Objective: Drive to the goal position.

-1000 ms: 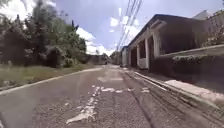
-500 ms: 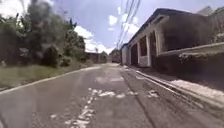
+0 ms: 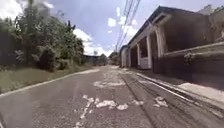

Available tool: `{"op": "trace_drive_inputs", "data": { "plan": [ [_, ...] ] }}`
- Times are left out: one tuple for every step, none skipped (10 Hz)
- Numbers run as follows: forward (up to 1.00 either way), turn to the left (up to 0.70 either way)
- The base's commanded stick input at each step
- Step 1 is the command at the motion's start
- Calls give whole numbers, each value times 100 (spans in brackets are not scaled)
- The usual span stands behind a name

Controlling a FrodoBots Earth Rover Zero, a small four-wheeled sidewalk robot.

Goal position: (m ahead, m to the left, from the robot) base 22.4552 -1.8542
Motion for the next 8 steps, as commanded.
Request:
{"op": "trace_drive_inputs", "data": {
  "plan": [
    [70,1],
    [70,1],
    [70,1],
    [70,1],
    [70,1],
    [70,1],
    [70,1],
    [70,1]
  ]
}}
